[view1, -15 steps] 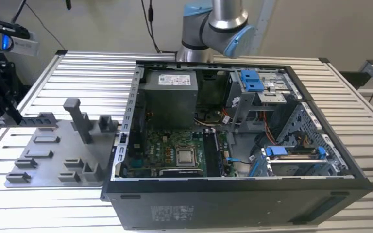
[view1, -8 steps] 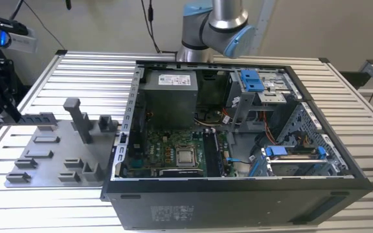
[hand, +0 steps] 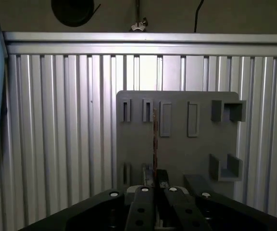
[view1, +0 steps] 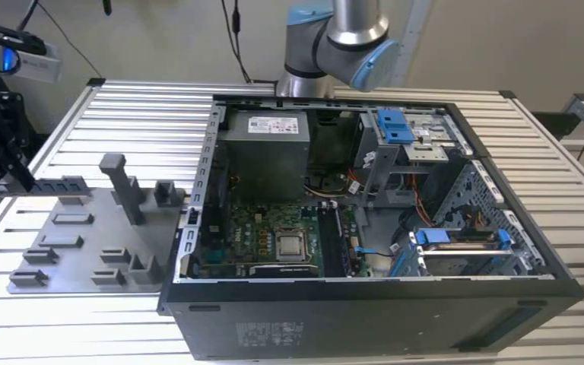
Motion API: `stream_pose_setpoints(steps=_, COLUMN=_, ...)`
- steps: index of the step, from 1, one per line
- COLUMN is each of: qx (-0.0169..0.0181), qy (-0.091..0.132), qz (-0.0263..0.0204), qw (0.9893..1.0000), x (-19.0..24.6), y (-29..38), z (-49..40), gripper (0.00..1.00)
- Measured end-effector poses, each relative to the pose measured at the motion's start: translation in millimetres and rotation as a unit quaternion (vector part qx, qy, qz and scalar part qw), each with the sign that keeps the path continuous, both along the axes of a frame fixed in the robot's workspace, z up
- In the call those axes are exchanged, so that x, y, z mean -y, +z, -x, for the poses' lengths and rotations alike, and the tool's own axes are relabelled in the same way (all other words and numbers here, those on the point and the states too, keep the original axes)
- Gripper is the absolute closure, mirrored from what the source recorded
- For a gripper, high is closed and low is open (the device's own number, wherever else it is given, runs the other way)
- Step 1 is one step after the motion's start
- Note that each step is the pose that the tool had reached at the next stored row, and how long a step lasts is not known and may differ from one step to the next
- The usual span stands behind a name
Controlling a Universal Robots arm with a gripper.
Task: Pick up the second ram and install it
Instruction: 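Pick up the second ram and move it above second insertion slot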
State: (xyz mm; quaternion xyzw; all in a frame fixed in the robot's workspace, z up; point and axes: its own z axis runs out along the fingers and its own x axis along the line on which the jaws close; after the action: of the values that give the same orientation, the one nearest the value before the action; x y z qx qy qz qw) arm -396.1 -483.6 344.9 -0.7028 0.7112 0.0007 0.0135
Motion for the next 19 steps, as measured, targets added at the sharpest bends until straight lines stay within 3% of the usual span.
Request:
stream_pose_setpoints(steps=4, qx=-0.0005, qy=0.000, qz=0.0002, qw=1.0000, x=0.0, y=4.2, z=-1.4, gripper=0.86)
stream_pose_setpoints(steps=15, qx=-0.0004, qy=-0.002, qz=0.0001, qw=1.0000, x=0.0, y=36.9, z=-1.5, gripper=0.86)
stream_pose_setpoints(steps=19, qx=-0.0004, qy=-0.007, qz=-0.0005, qw=1.0000, x=0.1, y=43.2, z=-1.5, gripper=0.86)
